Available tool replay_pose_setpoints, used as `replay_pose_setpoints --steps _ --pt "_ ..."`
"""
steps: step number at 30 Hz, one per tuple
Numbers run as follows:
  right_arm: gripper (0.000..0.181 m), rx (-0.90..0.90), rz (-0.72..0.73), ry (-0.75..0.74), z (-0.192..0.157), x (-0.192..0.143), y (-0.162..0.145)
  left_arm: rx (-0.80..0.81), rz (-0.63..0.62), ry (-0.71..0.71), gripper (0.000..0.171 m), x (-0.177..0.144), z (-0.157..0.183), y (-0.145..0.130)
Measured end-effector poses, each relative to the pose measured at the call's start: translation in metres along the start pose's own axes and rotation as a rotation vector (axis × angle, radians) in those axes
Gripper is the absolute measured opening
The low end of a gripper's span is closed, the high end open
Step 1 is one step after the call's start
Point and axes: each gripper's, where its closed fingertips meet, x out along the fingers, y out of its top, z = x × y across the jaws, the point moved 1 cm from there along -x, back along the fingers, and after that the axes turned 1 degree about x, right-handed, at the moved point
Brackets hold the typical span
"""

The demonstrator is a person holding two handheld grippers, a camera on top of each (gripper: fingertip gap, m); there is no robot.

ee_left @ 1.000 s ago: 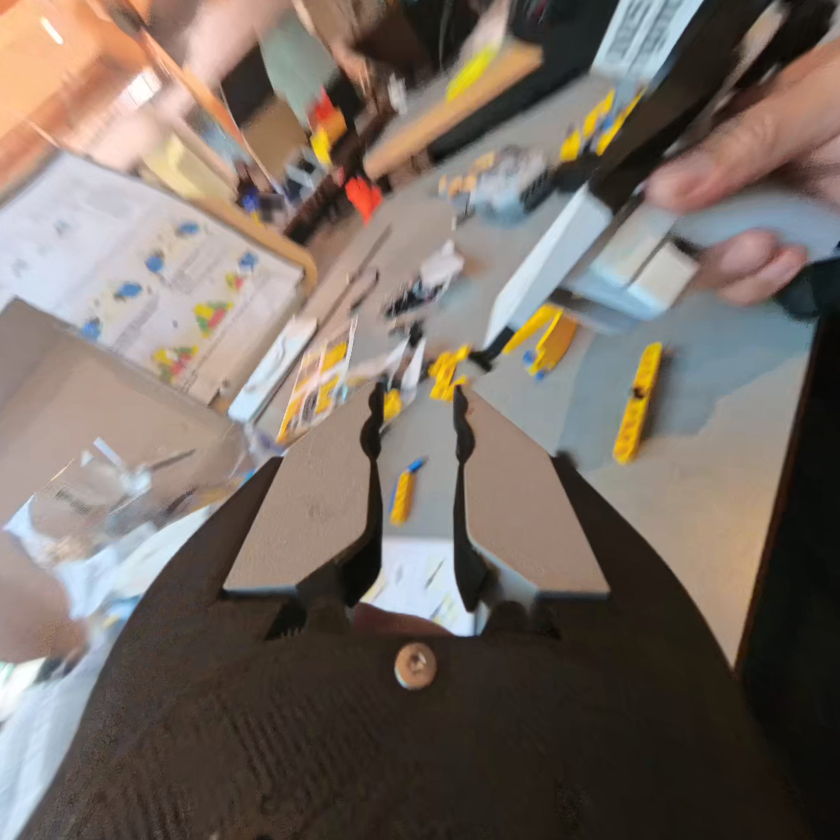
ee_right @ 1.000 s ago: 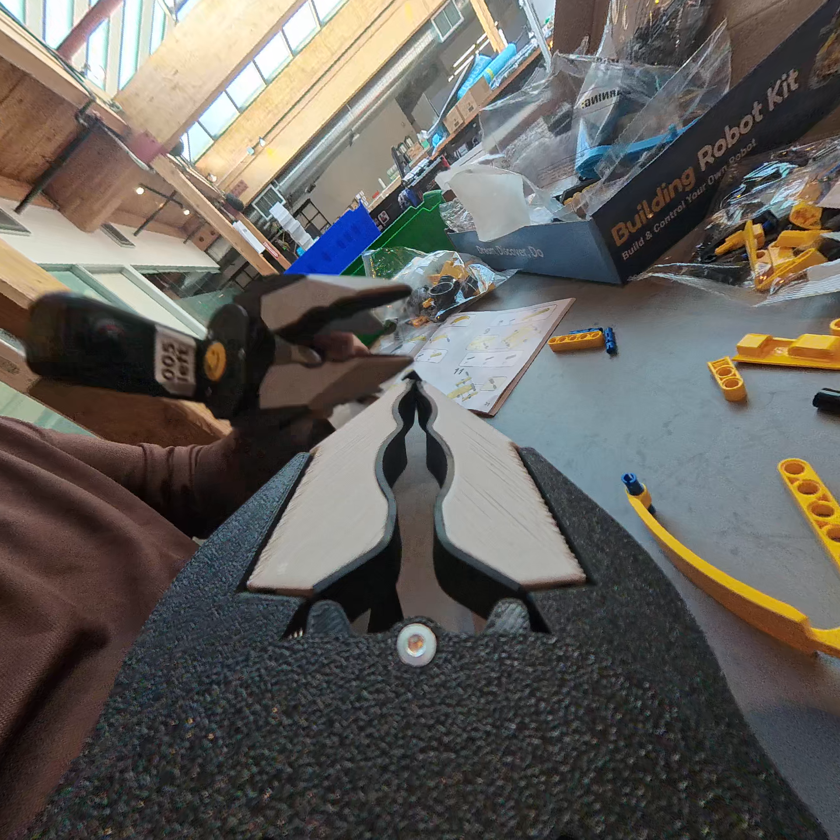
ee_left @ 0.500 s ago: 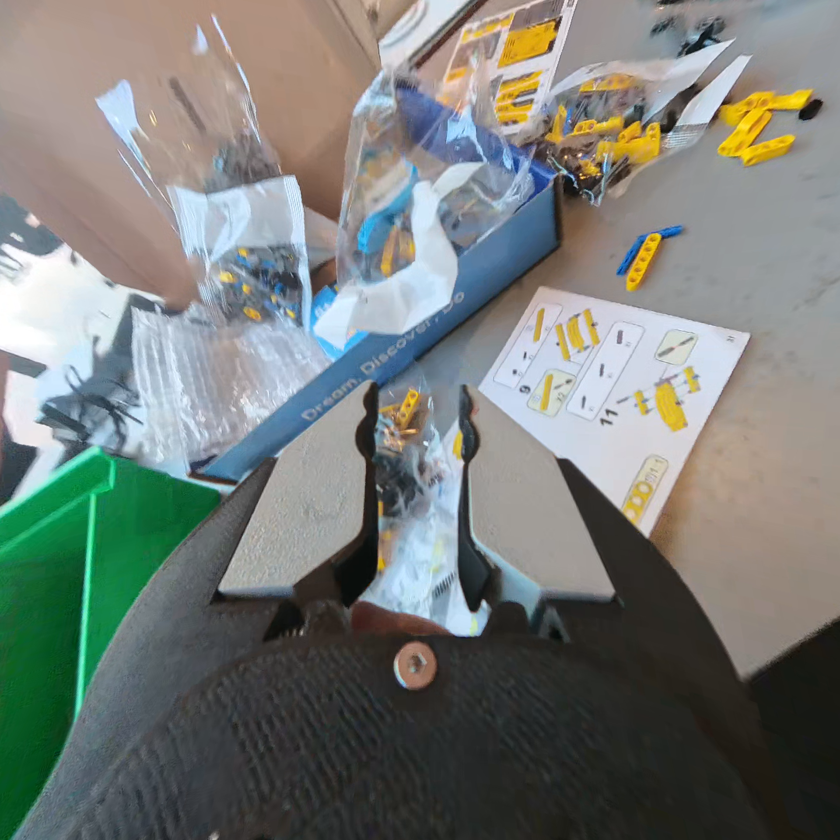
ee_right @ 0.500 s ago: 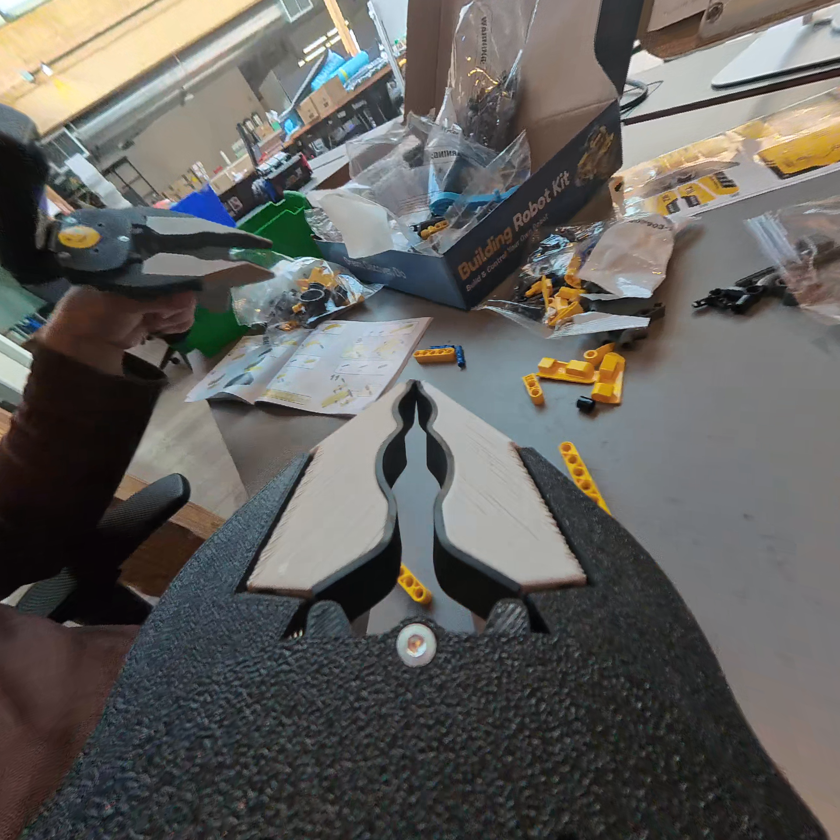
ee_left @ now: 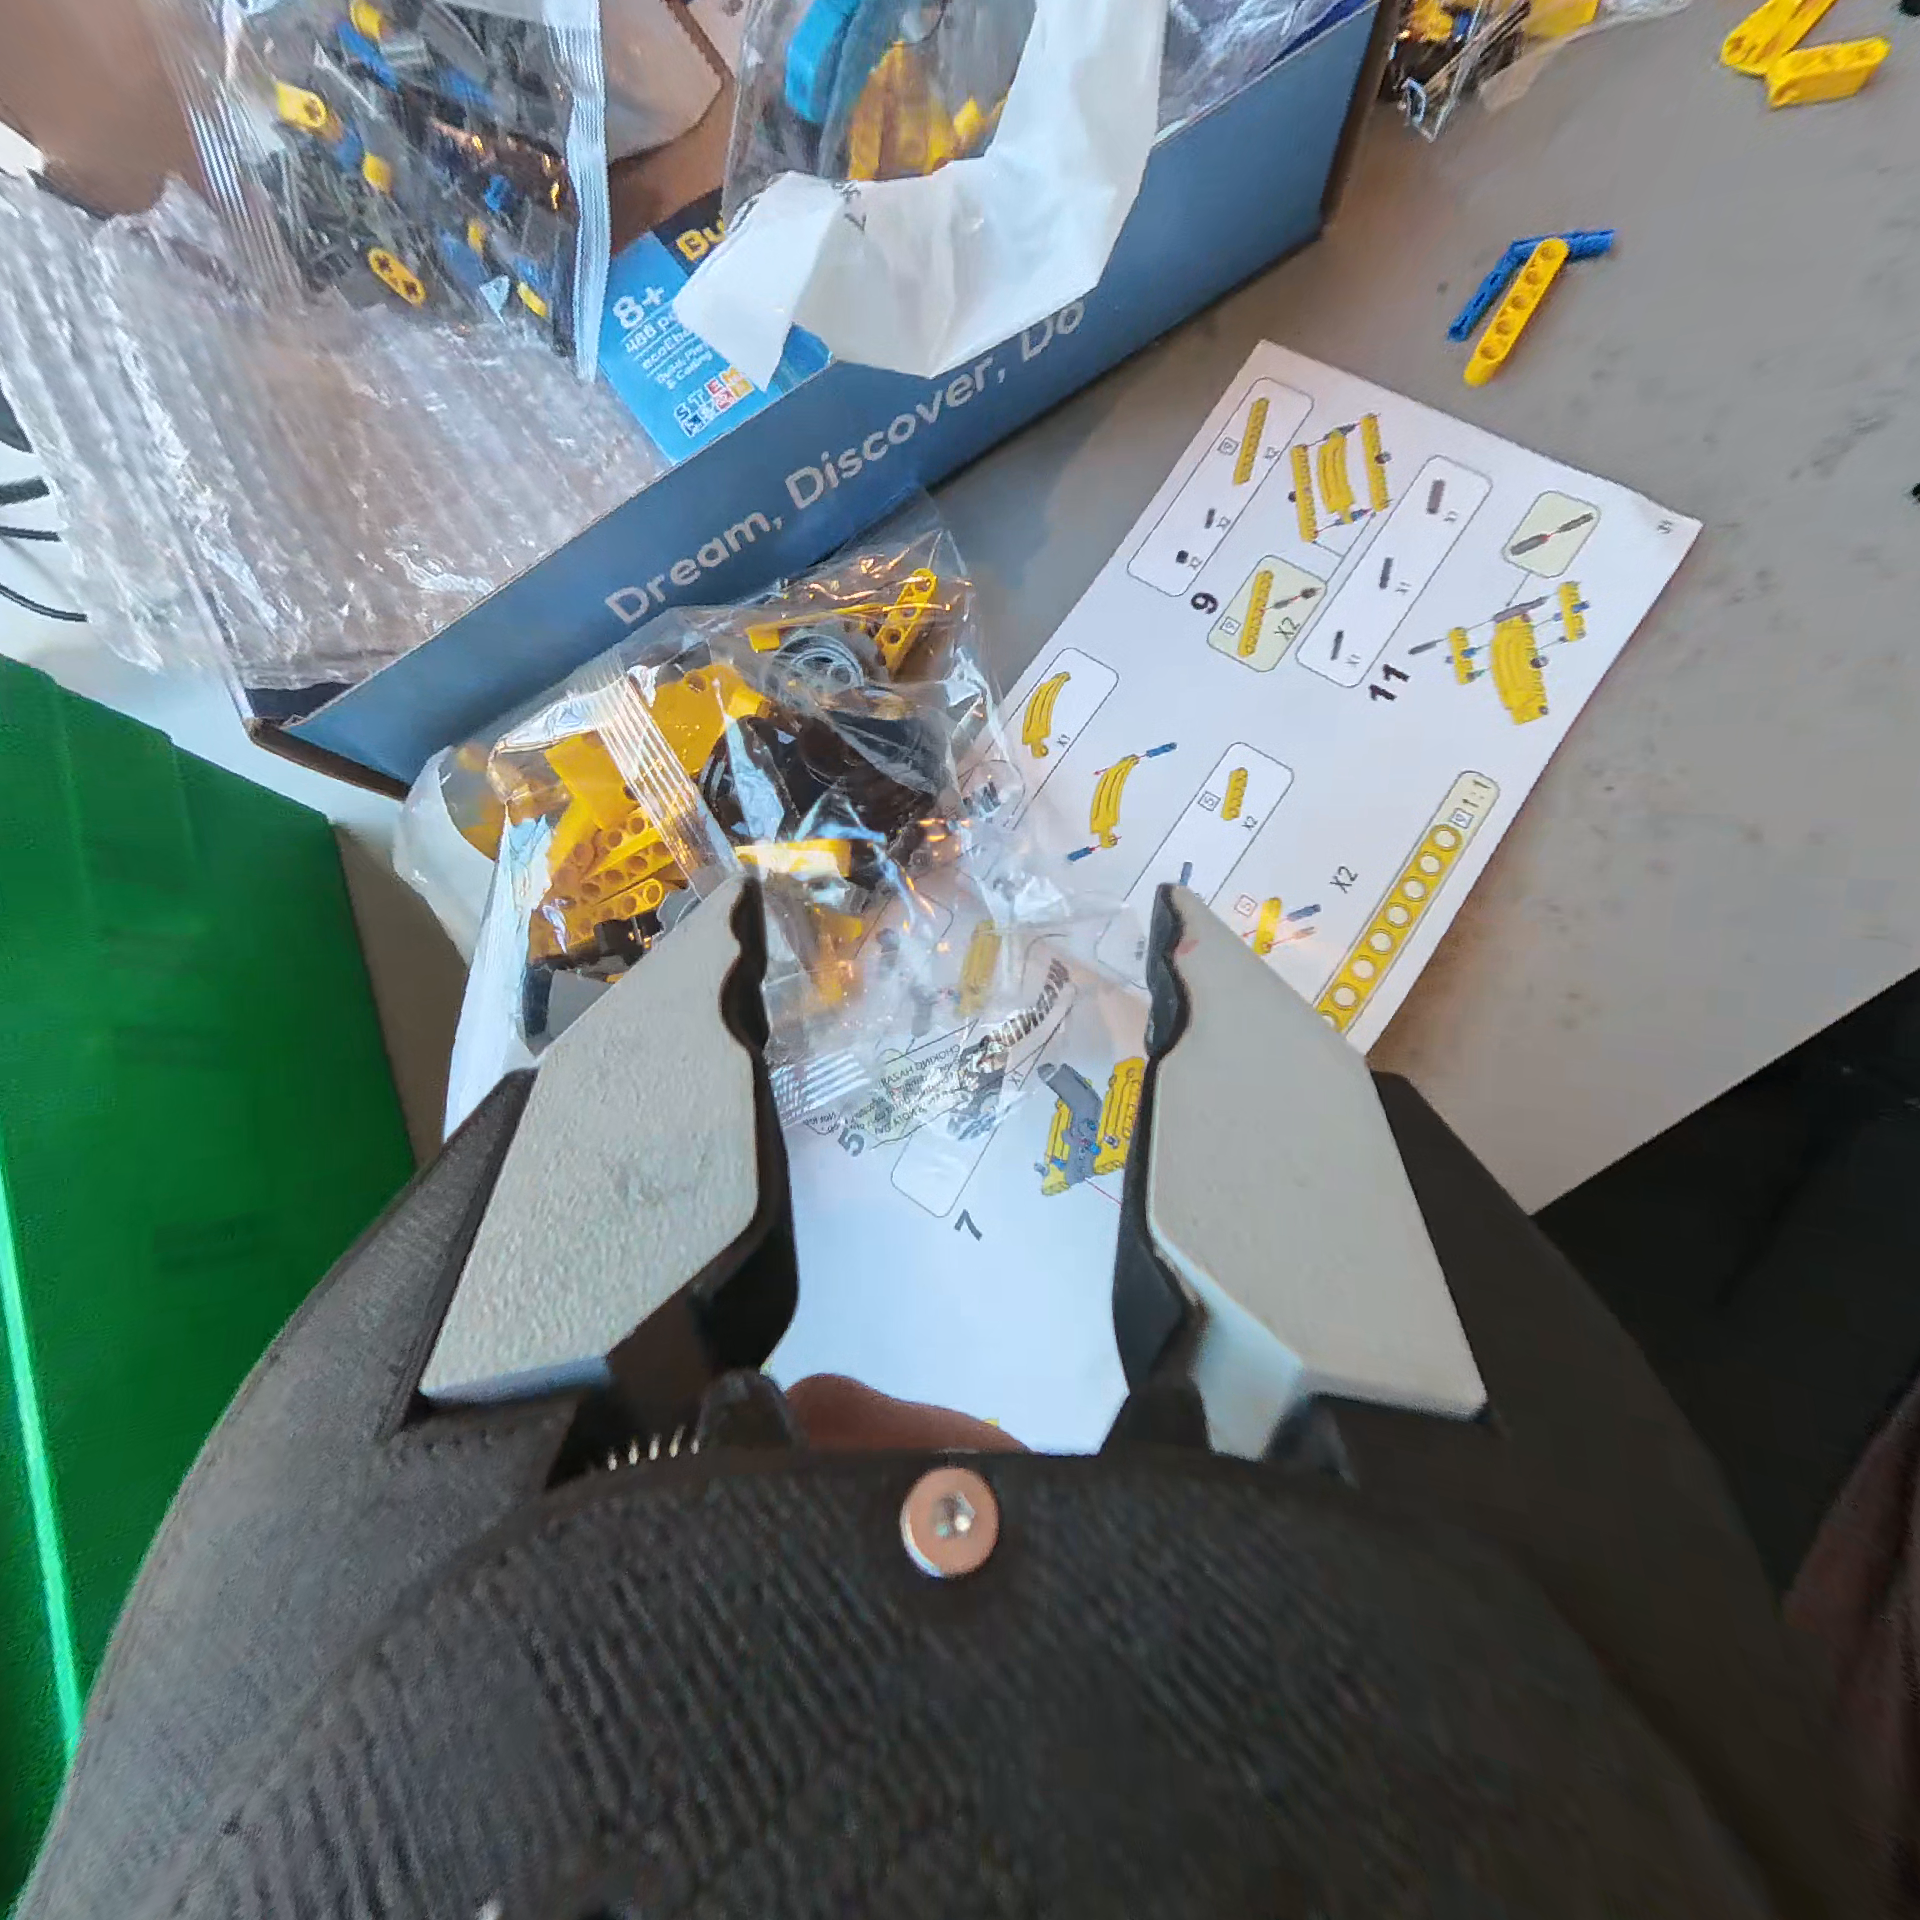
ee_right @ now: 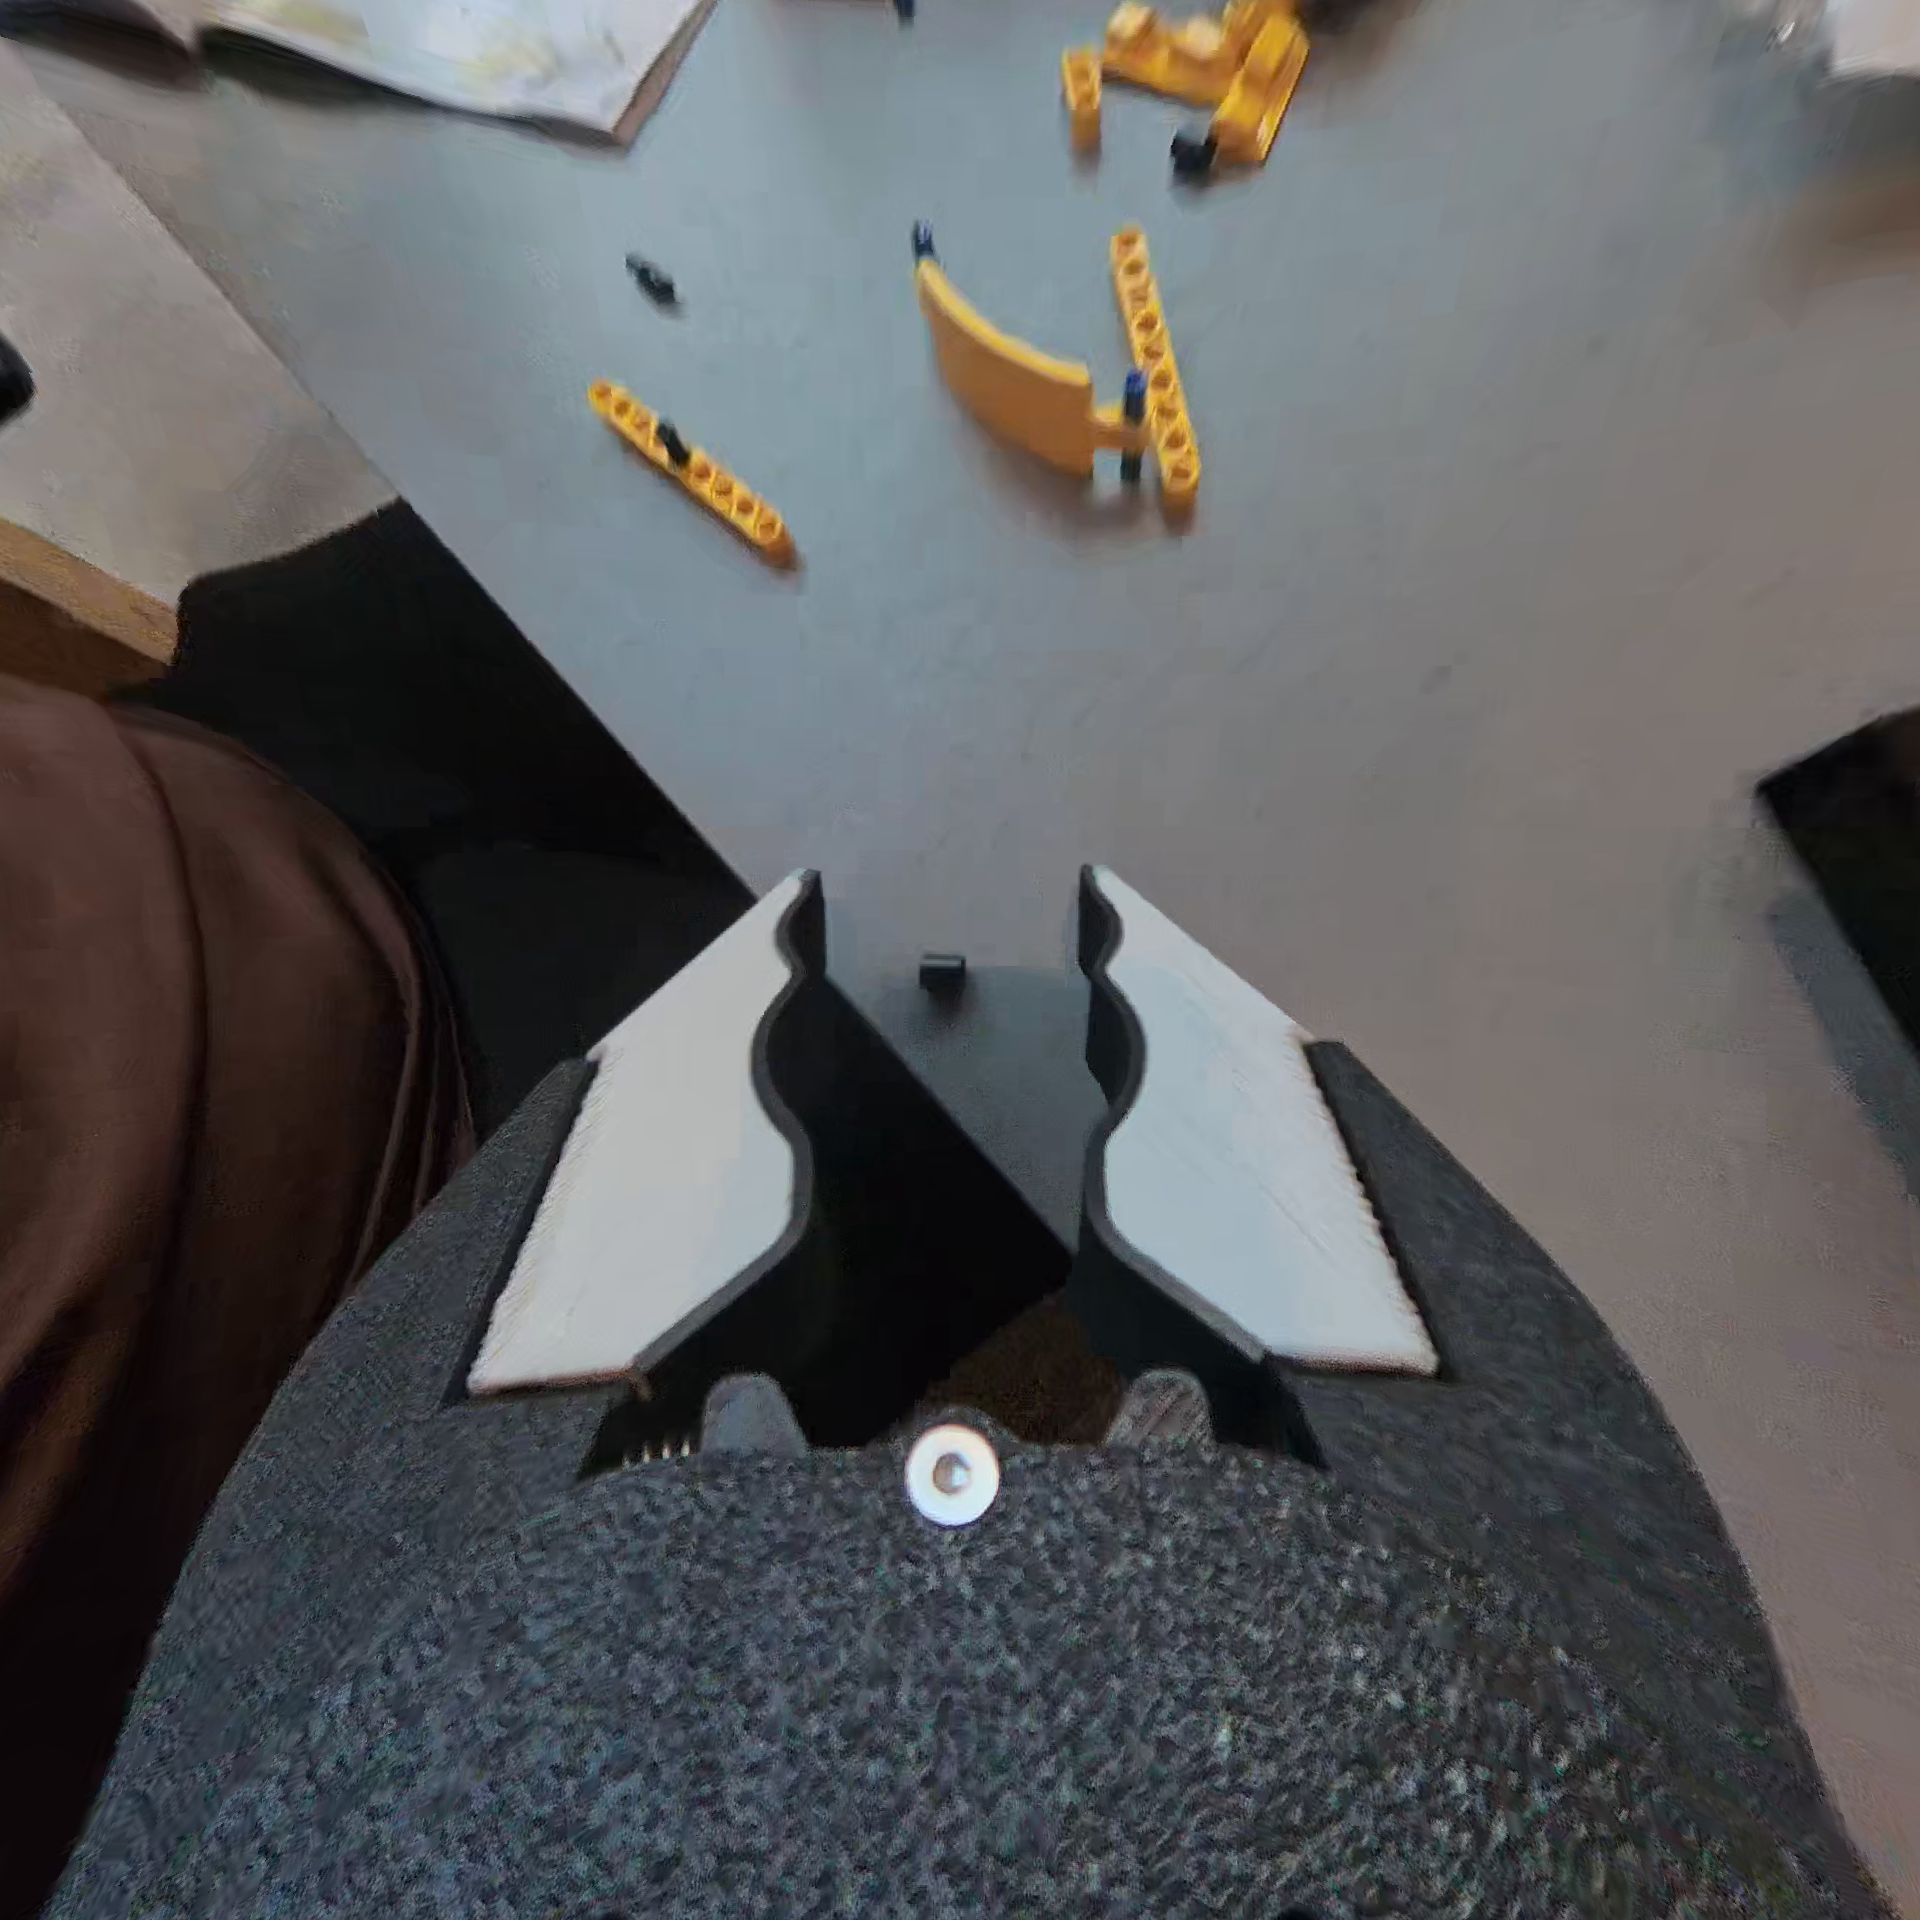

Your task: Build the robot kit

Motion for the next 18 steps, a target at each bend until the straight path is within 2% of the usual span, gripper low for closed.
replay_pose_setpoints --steps 1,2,6,8,10,18 --pt "0.044 -0.021 -0.031 -0.005 -0.003 -0.001 -0.015 0.004 0.013 0.006 0.07 -0.001 0.0 0.003" --pt "0.0 -0.073 -0.014 -0.058 0.002 -0.003 -0.022 0.003 0.029 0.012 0.07 -0.002 0.0 0.006" --pt "0.0 -0.096 0.095 -0.082 0.018 -0.008 -0.025 -0.007 0.053 0.03 0.064 -0.001 -0.002 0.015" --pt "0.0 -0.05 0.084 -0.029 0.021 -0.008 -0.024 0.007 0.061 0.034 0.063 0.0 0.0 0.017" --pt "0.0 -0.077 0.088 -0.107 0.037 -0.009 -0.021 0.022 0.057 0.038 0.063 0.002 0.002 0.017" --pt "0.0 0.063 0.101 -0.116 0.07 -0.008 -0.01 0.047 0.028 0.029 0.062 0.013 0.009 0.014"
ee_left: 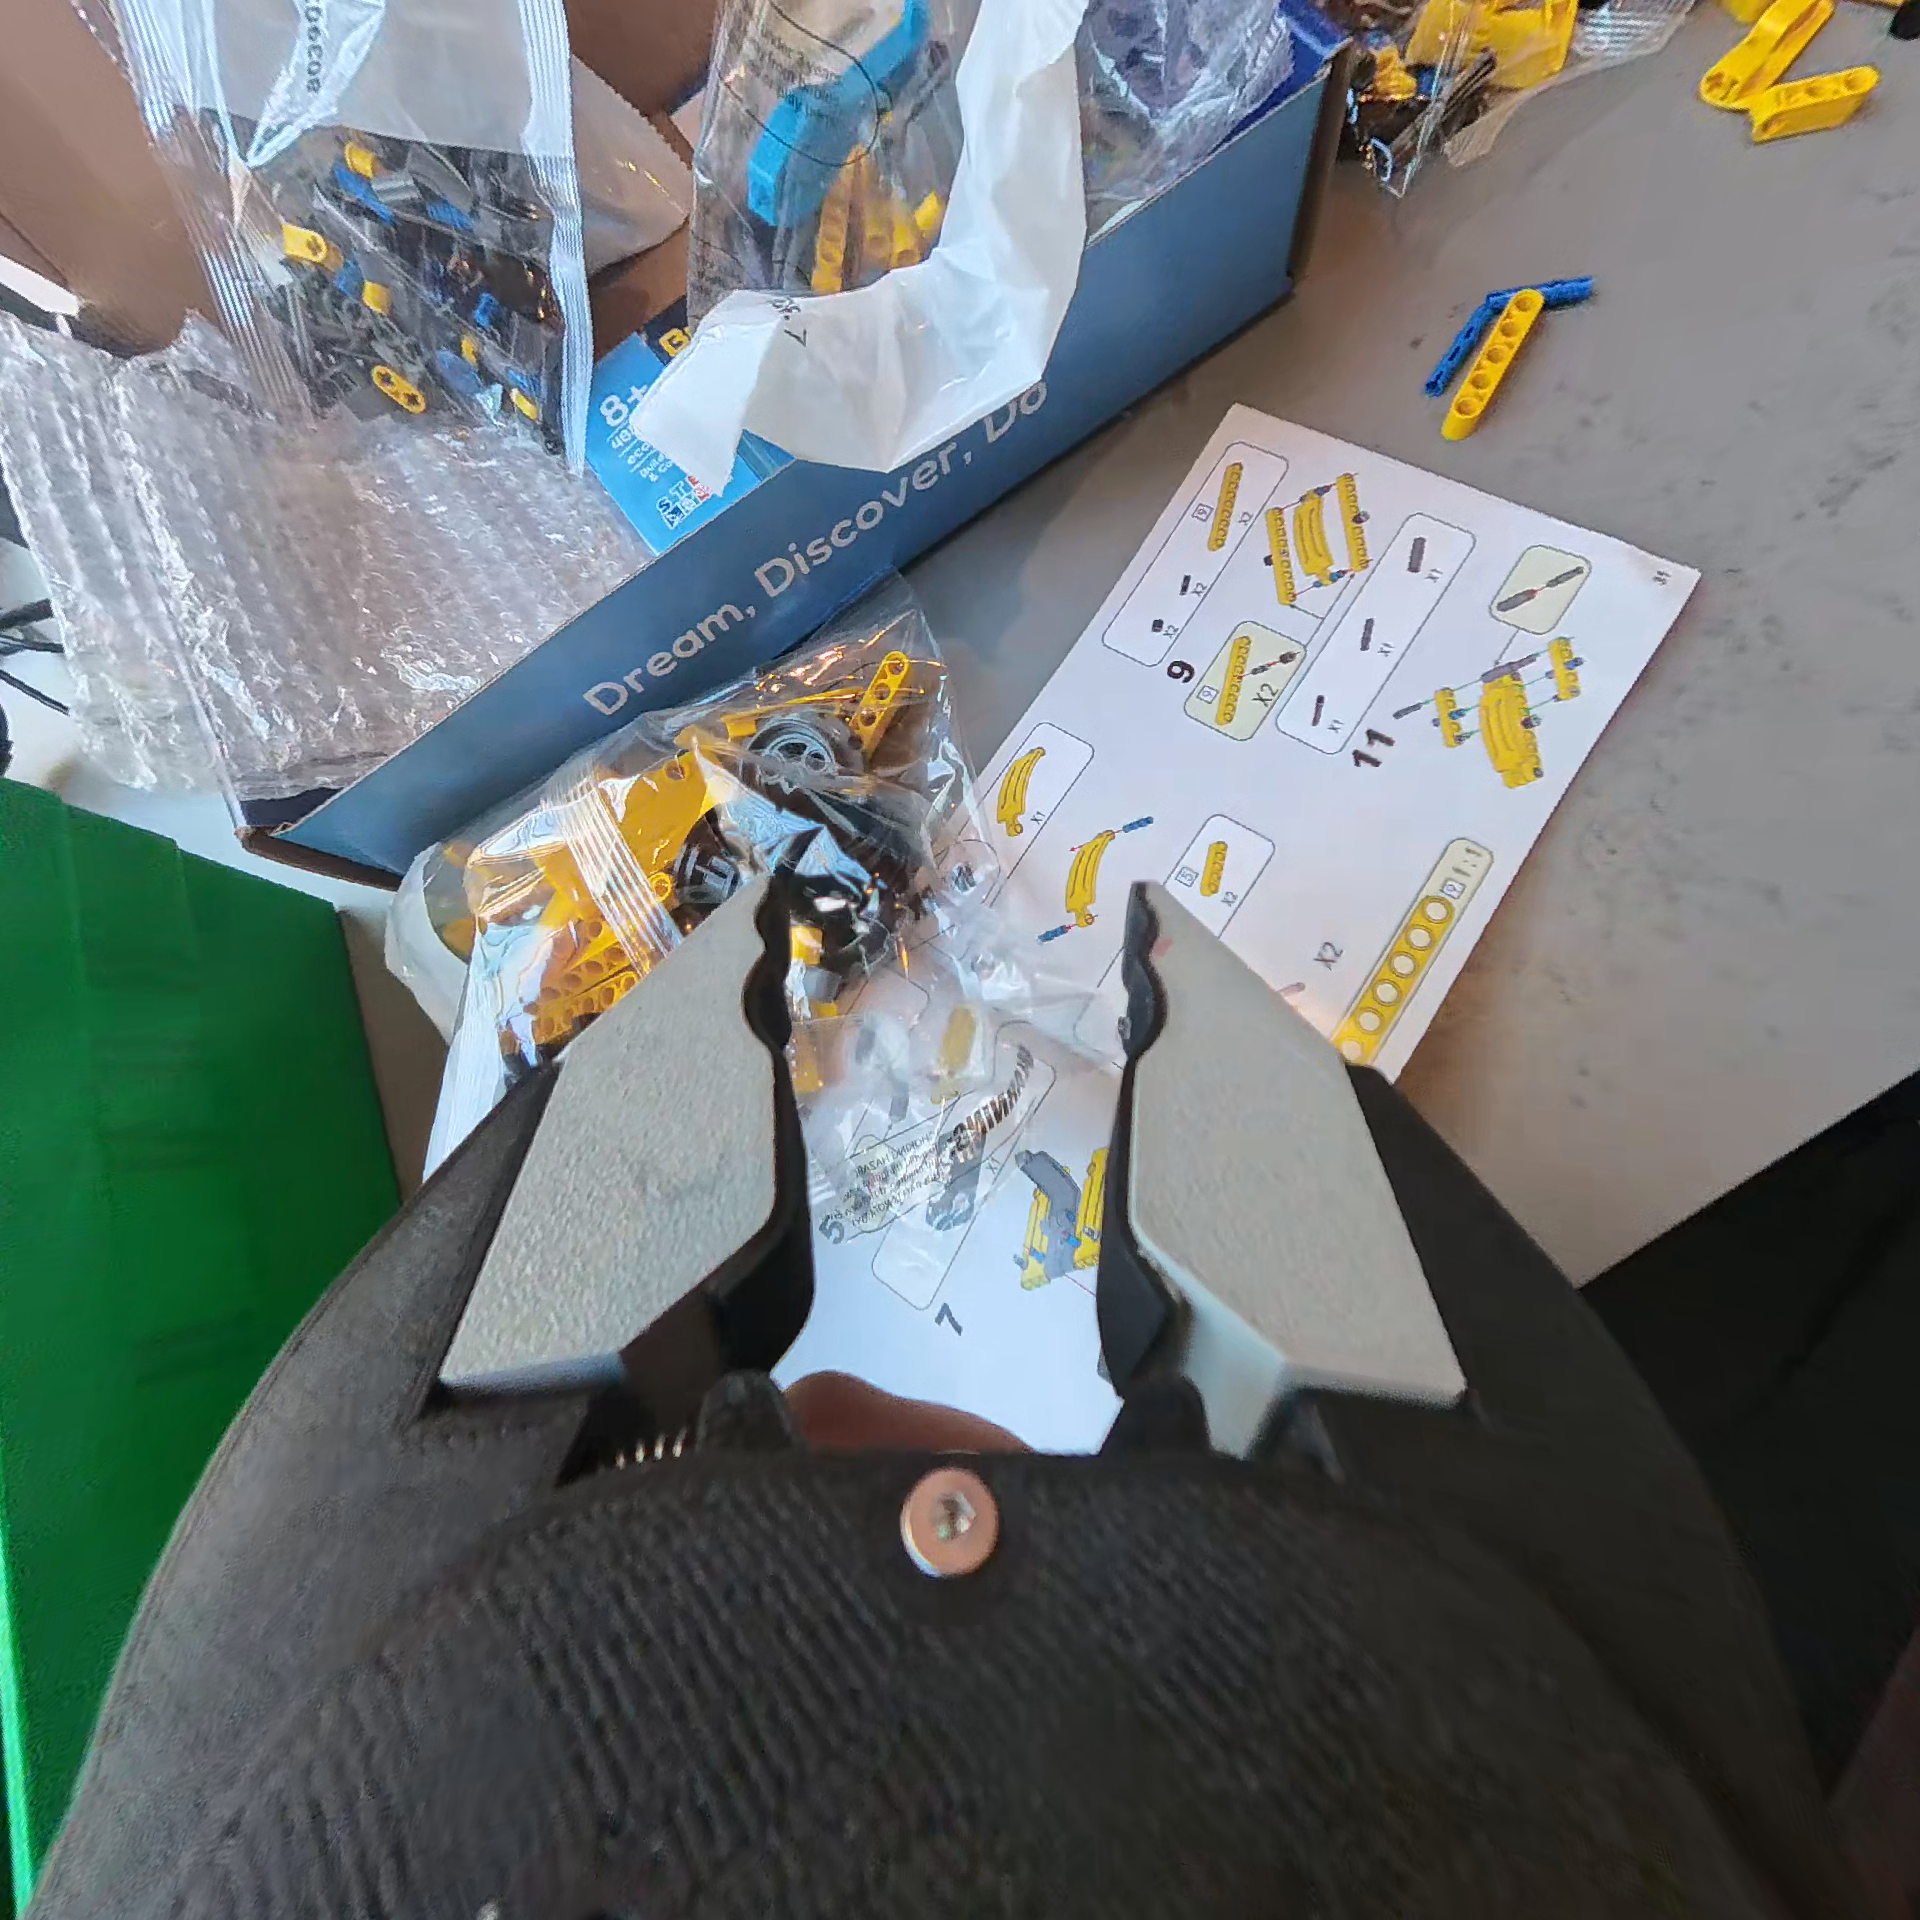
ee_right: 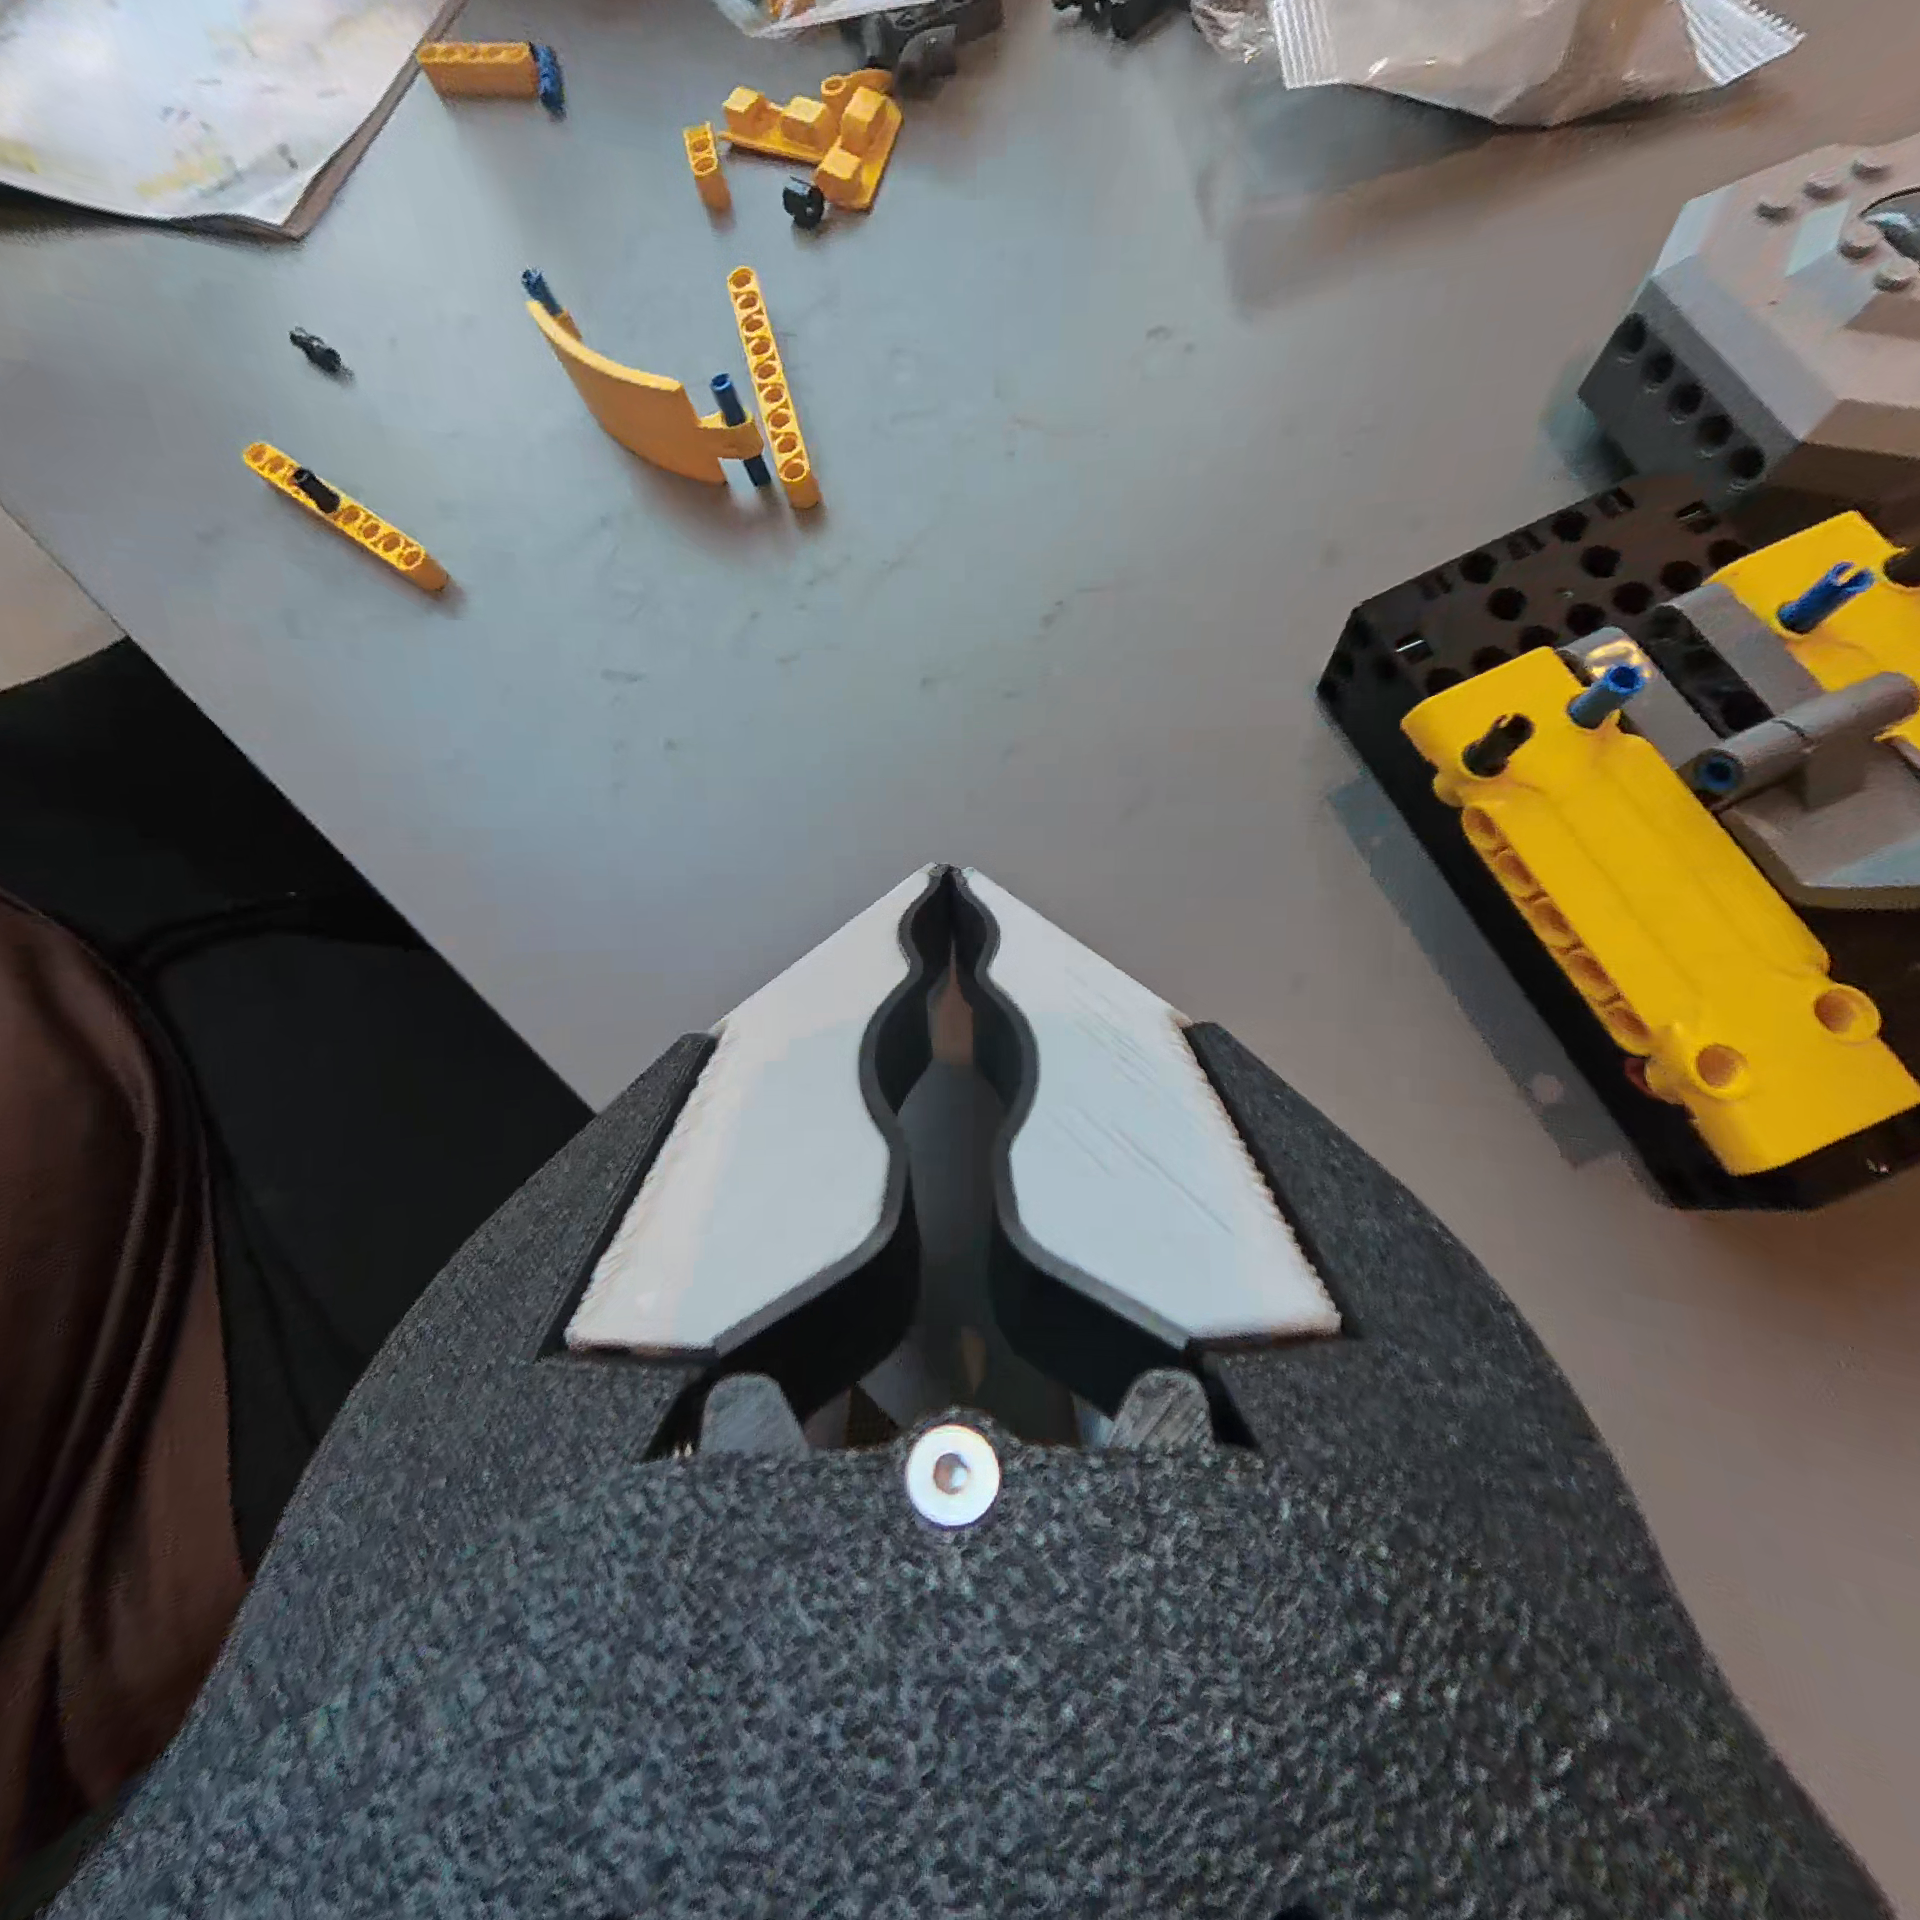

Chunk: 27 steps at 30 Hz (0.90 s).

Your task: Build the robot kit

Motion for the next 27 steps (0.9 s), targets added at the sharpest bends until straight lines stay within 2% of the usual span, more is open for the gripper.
replay_pose_setpoints --steps 7,11,15,18,21,25,27 --pt "0.0 0.016 0.057 -0.055 -0.003 0.004 0.007 -0.002 0.011 -0.001 0.06 0.0 -0.002 0.001" --pt "0.0 -0.055 0.051 -0.163 -0.006 0.001 0.006 0.0 0.017 0.01 0.059 -0.001 -0.002 0.003" --pt "0.001 -0.036 0.268 -0.289 0.001 -0.052 0.032 -0.013 0.072 0.043 0.059 -0.01 -0.005 0.013" --pt "0.014 0.013 0.365 -0.304 -0.004 -0.074 0.041 -0.039 0.121 0.046 0.059 -0.013 -0.006 0.023" --pt "0.018 0.0 0.37 -0.253 -0.03 -0.059 0.049 -0.045 0.135 0.046 0.059 -0.012 -0.003 0.029" --pt "0.018 -0.104 0.273 -0.156 -0.087 -0.006 0.043 -0.029 0.121 0.061 0.06 -0.015 -0.001 0.028" --pt "0.018 -0.182 0.218 -0.137 -0.105 0.012 0.039 -0.04 0.122 0.055 0.06 -0.02 -0.001 0.026"
